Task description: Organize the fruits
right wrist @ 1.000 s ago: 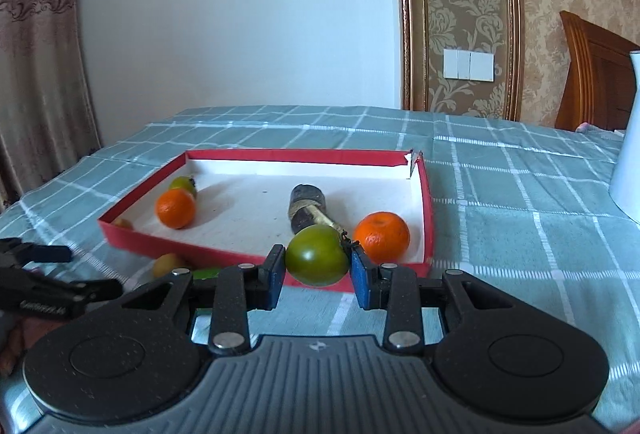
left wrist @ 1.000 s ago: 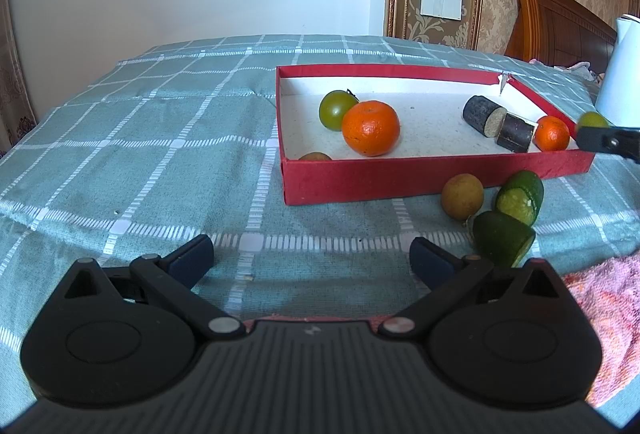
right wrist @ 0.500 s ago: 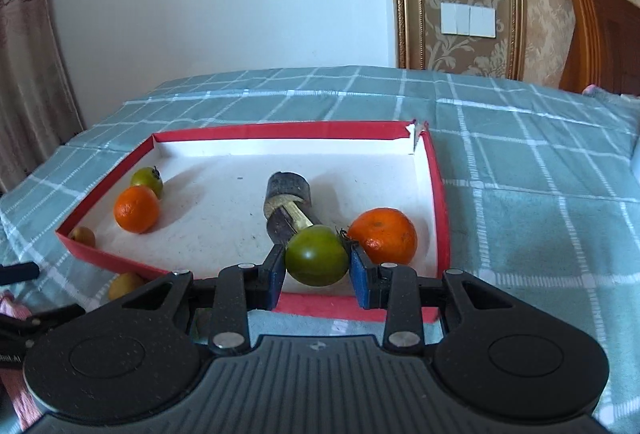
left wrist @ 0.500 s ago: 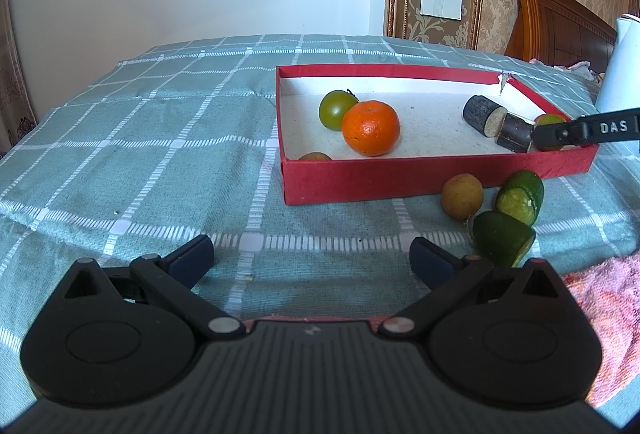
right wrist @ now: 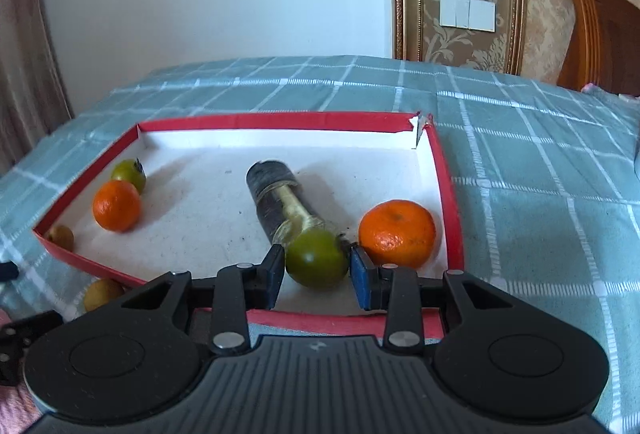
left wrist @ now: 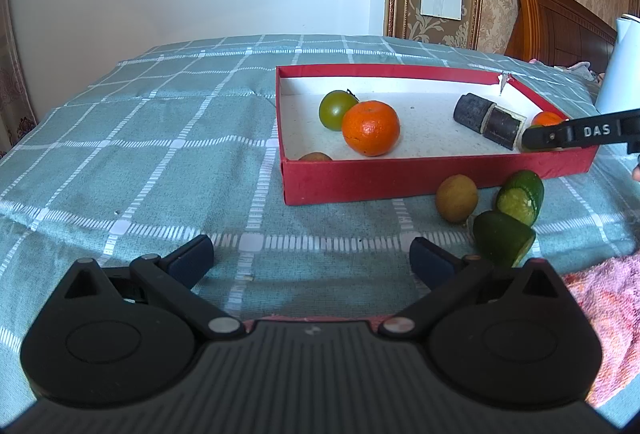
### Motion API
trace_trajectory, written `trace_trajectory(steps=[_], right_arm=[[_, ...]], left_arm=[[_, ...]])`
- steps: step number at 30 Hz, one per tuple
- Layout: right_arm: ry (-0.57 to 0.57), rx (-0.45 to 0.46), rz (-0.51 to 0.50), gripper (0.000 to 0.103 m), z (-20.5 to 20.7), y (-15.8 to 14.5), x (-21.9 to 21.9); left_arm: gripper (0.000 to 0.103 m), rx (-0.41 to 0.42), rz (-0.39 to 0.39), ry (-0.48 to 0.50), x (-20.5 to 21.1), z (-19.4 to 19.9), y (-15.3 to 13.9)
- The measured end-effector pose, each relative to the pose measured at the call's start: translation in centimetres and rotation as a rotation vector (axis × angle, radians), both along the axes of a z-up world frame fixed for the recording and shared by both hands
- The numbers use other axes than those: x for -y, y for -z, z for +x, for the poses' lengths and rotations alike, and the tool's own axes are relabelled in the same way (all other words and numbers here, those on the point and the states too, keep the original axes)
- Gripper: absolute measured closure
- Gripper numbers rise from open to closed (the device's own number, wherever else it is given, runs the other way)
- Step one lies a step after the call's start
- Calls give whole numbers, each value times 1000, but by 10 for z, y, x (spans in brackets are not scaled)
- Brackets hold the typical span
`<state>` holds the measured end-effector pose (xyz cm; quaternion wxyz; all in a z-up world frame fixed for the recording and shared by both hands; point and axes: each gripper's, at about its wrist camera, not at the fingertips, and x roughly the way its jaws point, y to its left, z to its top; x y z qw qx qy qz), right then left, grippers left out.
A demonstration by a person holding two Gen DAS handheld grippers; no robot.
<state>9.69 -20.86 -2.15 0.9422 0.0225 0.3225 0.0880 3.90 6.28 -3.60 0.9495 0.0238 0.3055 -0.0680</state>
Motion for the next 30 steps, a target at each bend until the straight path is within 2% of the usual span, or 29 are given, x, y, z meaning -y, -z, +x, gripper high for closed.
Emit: trace_trajectory(steps=[4,6,11,16,20,22,25,30], right_arm=[[5,13,9,54,-9,-1,2],[16,48,0,42,-17,-3,2],[37,115,-12,39,-36,-6,2],[53,180,19,39,-64,-8,10],[33,229,30,32,-85,-10,17],[23,224,13,32,-90,-7,16],[15,166,-45,32,-89,4,8],[-17,93,-11,30,-81,10,9]], left_arm=[[0,0,0,0,0,0,0],[0,0,-1,0,0,0,0],[0,0,-1,0,0,0,0],[0,0,-2,0,0,0,0],[0,1,-3,1,0,0,0],[0,2,-7,1,0,-1,0],[0,4,-11,-1,-1,-1,0],[0,2,-18,-18,-2,-2,-1]])
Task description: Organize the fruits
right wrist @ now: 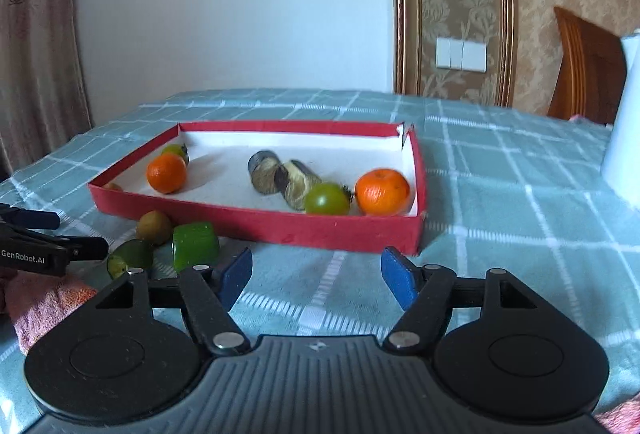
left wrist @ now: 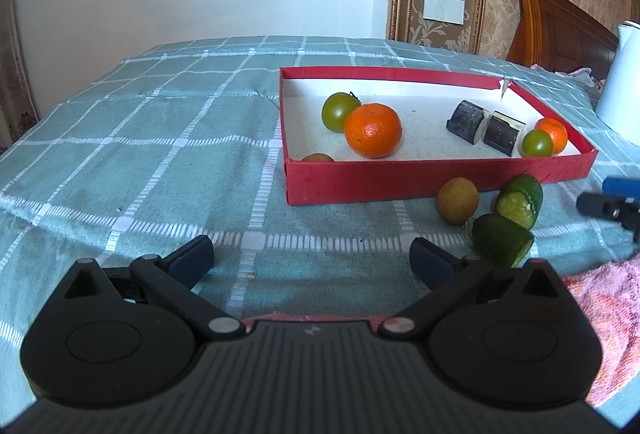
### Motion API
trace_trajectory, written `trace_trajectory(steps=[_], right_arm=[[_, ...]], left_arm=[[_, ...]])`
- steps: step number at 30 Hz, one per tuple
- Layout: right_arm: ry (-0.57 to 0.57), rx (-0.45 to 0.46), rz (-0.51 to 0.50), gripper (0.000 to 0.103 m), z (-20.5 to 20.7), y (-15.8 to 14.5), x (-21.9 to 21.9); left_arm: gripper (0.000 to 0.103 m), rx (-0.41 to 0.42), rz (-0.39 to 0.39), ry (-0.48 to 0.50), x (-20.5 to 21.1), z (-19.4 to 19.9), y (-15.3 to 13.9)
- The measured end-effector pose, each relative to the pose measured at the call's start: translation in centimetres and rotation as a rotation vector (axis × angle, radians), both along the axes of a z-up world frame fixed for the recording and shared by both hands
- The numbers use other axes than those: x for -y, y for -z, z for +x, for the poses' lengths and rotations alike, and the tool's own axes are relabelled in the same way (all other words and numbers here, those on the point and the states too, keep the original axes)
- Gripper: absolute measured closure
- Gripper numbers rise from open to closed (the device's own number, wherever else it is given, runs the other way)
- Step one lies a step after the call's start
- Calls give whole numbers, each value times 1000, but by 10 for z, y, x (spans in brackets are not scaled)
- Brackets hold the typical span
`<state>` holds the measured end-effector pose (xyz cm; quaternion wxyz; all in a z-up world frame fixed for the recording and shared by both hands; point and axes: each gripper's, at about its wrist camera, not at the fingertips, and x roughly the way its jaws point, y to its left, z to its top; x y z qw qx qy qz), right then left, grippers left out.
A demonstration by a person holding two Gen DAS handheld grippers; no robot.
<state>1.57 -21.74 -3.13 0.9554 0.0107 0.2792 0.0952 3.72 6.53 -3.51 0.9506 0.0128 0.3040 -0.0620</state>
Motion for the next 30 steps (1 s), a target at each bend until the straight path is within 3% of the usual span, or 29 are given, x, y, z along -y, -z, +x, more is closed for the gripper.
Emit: trace_trajectory(steps=[4,9,15,22,27,30], right_arm=[[23,-84,51,25,12,8,9],[22,-92,20,18,12,10,4],[22,-95,-13,17,13,10,-1],[22,-95,-9,17,13,10,-1],[22,-95,-11,17,13,10,-1],[22,-95,-12,17,13,10,-1]], left_arm=[[0,-7,-15,-18,1,-6,-4],[0,12,-128,-22,4,-20,-19],[0,-27,-222,63,31,-23,-35],[0,-83,-235,62,60,-19,-27],[3,-99,-208,30,64,-14,-18],[2,-84,-154,16,70,-15,-16]])
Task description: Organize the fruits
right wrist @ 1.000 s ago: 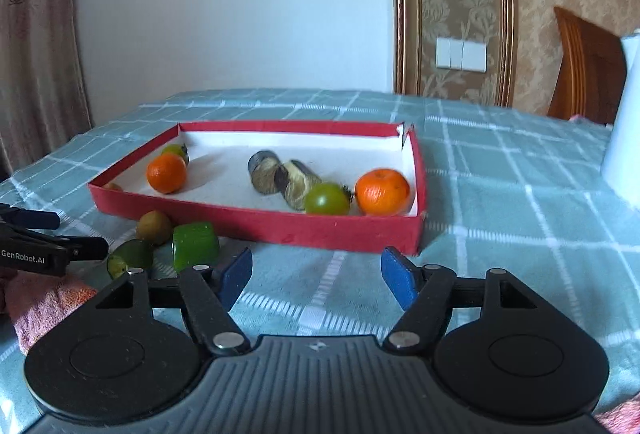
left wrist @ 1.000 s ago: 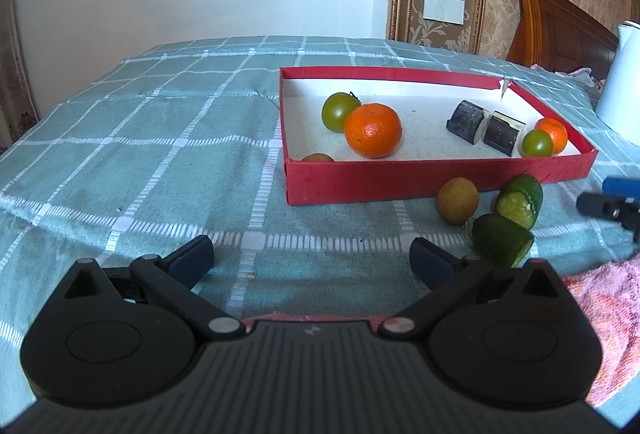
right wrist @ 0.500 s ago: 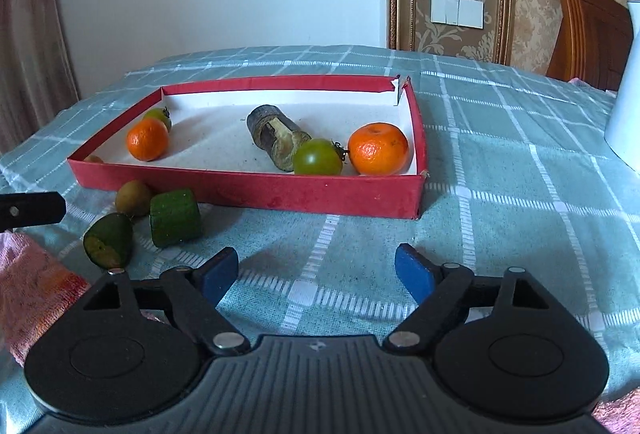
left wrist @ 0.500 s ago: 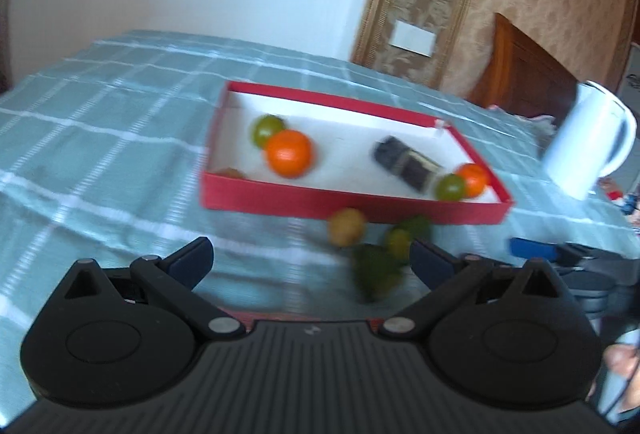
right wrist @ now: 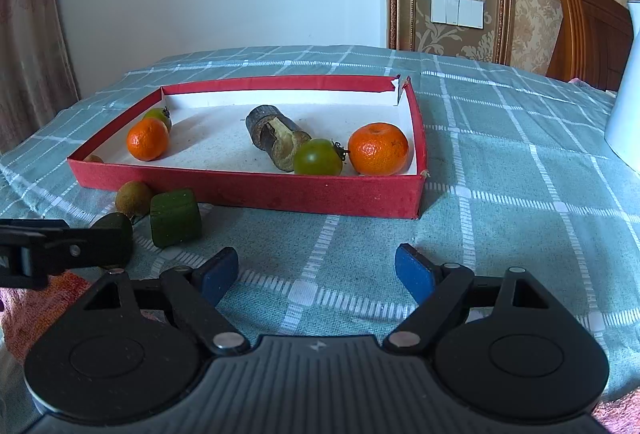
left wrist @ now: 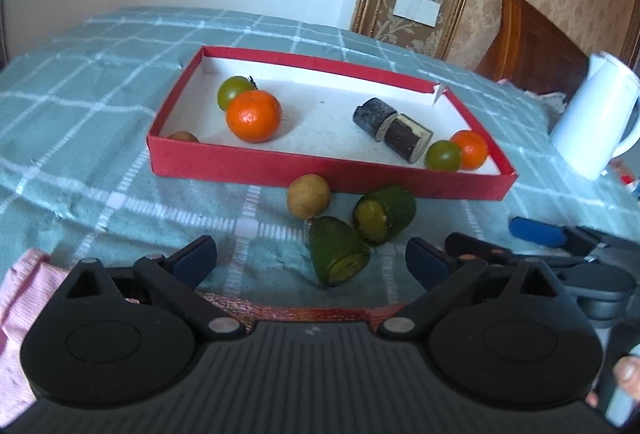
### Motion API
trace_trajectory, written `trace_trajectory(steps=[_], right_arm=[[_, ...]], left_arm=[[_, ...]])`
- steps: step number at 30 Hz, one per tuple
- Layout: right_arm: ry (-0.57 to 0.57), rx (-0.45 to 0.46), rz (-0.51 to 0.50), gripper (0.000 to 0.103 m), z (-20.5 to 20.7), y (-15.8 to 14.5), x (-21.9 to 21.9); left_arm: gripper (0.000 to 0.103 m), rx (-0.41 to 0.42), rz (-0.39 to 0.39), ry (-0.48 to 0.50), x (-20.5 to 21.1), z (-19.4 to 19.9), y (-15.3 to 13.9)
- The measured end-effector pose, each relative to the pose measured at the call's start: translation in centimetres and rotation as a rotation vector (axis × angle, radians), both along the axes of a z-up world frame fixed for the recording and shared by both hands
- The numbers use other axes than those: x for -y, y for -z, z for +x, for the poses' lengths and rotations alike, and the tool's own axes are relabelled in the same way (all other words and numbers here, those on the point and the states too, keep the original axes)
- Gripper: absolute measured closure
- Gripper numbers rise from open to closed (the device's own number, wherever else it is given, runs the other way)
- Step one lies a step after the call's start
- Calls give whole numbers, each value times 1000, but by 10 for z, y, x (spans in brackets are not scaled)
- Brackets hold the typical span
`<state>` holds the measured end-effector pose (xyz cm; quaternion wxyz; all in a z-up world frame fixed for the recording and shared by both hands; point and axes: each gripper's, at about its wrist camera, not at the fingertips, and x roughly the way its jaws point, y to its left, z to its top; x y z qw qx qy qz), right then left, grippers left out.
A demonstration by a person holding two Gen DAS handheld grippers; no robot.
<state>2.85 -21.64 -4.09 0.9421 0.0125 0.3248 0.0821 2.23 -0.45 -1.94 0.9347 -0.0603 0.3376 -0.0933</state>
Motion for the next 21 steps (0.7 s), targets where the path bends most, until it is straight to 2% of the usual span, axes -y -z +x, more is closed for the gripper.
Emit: trace_trajectory(steps=[6,10,12,14,15,16,18,21], right_arm=[[0,0,-2,17,0,0,0],[0,0,-5,17,0,0,0],[0,-1,-7,17,0,0,1],[0,-1,-10,17,0,0,1],[0,-1,-11,17,0,0,0],[0,-1,-11,17,0,0,0],[0,-1,-11,17,0,0,0],[0,-1,-13,17,0,0,0]], left_arm=[[0,14,42,-13,4,2,5],[0,31,37,-1,1,1,7],[3,40,57,18,3,-1,7],[23,57,70,33,5,-5,7],[25,64,80,37,5,-6,7],[34,70,84,38,6,-7,7],[41,71,57,47,3,-7,6],[66,61,9,81,1,-9,4]])
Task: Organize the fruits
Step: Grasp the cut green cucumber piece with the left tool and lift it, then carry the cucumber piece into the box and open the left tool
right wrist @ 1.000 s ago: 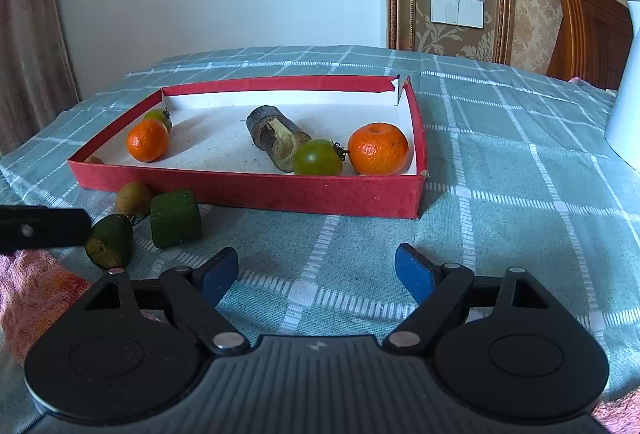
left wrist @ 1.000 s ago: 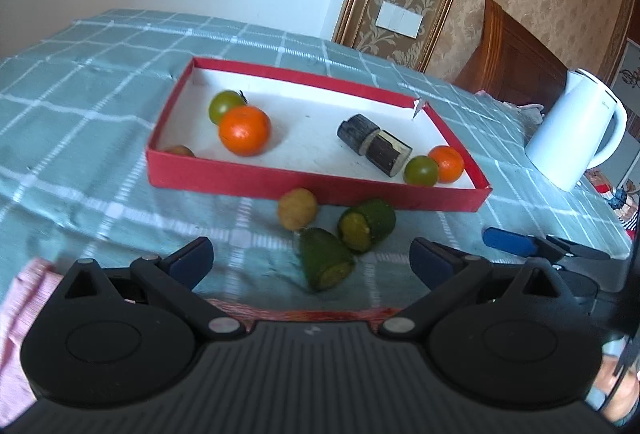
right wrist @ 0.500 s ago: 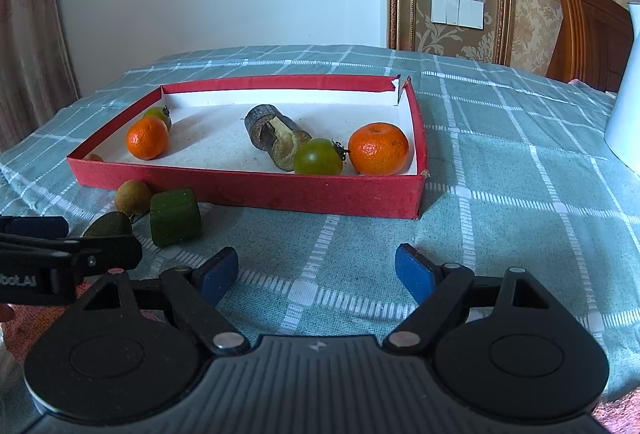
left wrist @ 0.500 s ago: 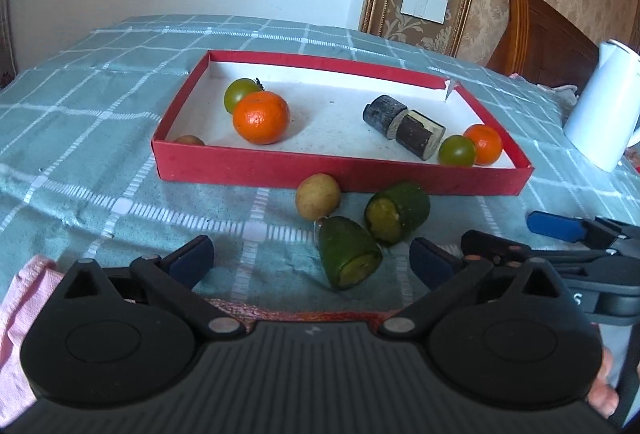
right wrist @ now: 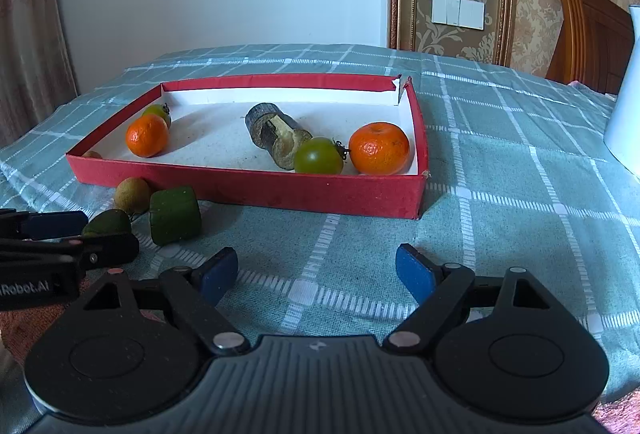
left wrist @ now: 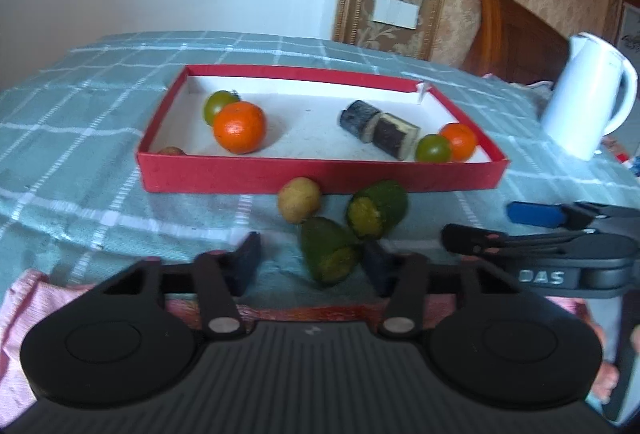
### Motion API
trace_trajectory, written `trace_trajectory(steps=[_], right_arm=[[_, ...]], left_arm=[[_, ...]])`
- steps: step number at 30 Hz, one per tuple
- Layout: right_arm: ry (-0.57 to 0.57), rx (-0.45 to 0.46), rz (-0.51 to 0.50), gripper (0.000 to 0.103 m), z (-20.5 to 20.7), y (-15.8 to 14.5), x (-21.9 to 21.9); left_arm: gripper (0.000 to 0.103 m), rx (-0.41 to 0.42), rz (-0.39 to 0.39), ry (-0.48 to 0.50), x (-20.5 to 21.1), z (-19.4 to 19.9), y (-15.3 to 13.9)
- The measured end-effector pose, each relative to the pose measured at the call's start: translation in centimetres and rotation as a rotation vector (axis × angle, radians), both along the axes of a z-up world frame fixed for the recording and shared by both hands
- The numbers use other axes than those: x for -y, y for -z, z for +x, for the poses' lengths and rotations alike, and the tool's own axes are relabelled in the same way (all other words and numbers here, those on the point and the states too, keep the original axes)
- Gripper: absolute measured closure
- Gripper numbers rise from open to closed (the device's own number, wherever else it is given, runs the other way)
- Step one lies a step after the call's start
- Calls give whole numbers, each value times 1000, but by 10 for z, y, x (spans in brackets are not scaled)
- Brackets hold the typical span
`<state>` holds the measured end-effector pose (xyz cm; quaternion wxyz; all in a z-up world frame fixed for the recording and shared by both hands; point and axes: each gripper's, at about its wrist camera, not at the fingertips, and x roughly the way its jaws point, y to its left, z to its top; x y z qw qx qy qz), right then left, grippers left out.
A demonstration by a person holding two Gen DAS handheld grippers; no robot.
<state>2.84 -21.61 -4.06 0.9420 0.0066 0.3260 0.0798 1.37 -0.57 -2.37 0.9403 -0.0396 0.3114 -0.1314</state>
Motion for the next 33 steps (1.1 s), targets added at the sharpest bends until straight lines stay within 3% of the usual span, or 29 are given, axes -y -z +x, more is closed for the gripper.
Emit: trace_trajectory(steps=[1,5,10,18,33], right_arm=[[0,0,0,17,0,0,0],[0,0,-1,17,0,0,0],[1,0,-2,17,0,0,0],[1,0,-4,16,0,0,-1],[0,-1,-12,16,-1,0,0]], left_arm=[[74,-8,-21,17,0,-1,-1],[74,23,35,27,9,-5,0],[74,19,-3,22,1,-6,-2],[74,94,-10,-24,-20,-10,-24],[74,102,49,-152,-46,61,-29]])
